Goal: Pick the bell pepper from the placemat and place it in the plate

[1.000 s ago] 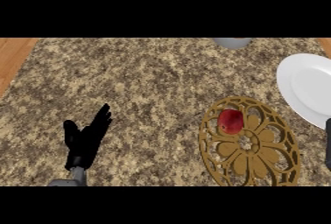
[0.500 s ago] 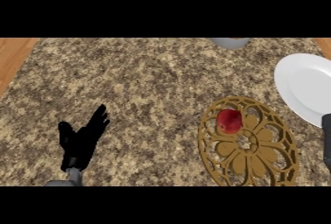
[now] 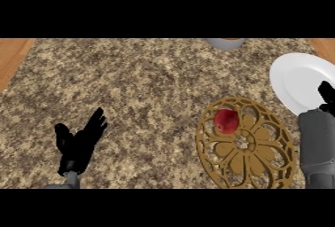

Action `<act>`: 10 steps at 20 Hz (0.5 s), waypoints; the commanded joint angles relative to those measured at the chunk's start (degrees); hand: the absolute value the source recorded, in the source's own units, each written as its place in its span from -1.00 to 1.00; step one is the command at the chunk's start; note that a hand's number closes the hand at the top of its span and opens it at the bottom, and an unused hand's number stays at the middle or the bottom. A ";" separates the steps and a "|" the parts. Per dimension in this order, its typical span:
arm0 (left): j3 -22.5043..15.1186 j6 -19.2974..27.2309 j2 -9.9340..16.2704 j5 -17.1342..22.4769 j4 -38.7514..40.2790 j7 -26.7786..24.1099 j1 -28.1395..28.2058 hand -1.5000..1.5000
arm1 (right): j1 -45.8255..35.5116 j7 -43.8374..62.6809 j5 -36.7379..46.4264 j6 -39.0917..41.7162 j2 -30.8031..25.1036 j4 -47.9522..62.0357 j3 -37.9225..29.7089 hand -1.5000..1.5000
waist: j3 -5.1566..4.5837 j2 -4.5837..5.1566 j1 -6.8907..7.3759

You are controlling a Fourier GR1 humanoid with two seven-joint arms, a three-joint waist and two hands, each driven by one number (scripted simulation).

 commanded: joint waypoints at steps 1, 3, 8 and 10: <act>-0.25 1.42 -1.45 -0.61 1.46 1.18 -1.05 0.00 | 4.84 0.26 -8.02 -4.55 5.04 -5.84 11.43 -1.00 | -0.23 0.15 -0.34; 0.83 -0.46 0.36 0.75 0.36 2.39 -0.24 0.00 | 10.20 0.56 -10.66 -2.34 9.25 -13.13 16.33 -1.00 | -0.27 -0.06 -0.71; -2.27 1.27 -2.32 -2.91 0.12 -2.22 4.16 0.00 | 11.52 2.76 -7.55 -1.51 9.97 -13.01 18.40 -1.00 | -0.35 0.17 0.05; -1.79 1.02 -1.88 -1.98 -1.46 0.87 2.33 0.00 | 14.58 6.79 -8.74 -4.71 10.02 -10.33 23.83 -1.00 | -0.35 0.12 0.17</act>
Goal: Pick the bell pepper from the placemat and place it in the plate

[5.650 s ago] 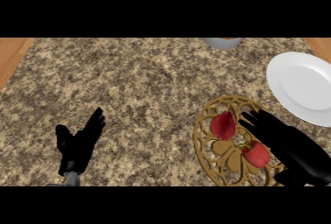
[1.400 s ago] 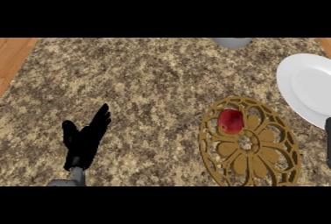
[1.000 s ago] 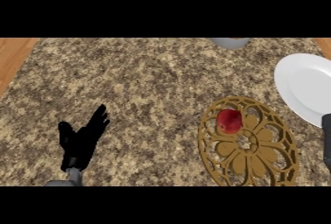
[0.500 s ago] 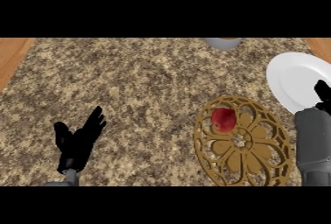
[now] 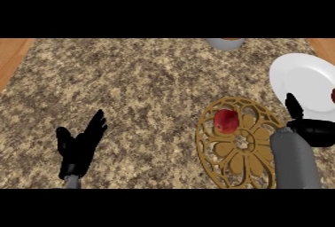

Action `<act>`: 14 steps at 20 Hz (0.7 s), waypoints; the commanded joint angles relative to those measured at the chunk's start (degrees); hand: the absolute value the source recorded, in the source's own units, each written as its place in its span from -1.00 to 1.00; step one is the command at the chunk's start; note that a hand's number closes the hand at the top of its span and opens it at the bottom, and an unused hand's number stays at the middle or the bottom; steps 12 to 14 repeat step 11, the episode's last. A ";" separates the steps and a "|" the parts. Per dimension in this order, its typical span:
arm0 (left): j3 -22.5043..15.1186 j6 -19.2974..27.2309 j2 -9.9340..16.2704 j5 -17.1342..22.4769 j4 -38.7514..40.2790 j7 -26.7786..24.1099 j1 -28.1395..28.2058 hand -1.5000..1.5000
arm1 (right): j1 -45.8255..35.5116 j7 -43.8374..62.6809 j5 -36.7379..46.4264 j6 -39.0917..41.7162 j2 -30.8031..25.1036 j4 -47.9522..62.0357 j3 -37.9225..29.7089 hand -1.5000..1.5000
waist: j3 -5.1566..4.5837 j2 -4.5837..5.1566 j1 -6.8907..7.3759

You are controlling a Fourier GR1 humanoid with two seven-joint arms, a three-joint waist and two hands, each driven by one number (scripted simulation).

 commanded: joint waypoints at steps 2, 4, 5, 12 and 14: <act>0.10 -0.90 -0.42 0.34 1.19 -0.47 1.64 0.00 | 3.69 5.50 2.89 -1.32 1.07 -1.50 5.39 -1.00 | -0.19 0.07 -0.01; 0.16 0.94 -0.72 -1.75 3.45 0.63 -3.07 0.00 | -0.30 7.23 3.51 -3.15 1.08 5.45 3.95 -1.00 | -0.13 0.35 0.48; 1.60 -2.76 1.40 1.13 2.03 0.23 -0.93 0.00 | 1.87 8.54 4.89 -3.16 1.09 4.82 4.33 -1.00 | -0.17 0.21 0.37; -1.01 0.05 -1.57 -0.93 0.49 2.62 -1.40 0.00 | 1.38 14.73 9.00 -3.17 1.10 4.90 5.98 -1.00 | -0.15 0.20 0.77; -1.01 0.05 -1.57 -0.93 0.49 2.62 -1.40 0.00 | 1.38 14.73 9.00 -3.17 1.10 4.90 5.98 -1.00 | -0.15 0.20 0.77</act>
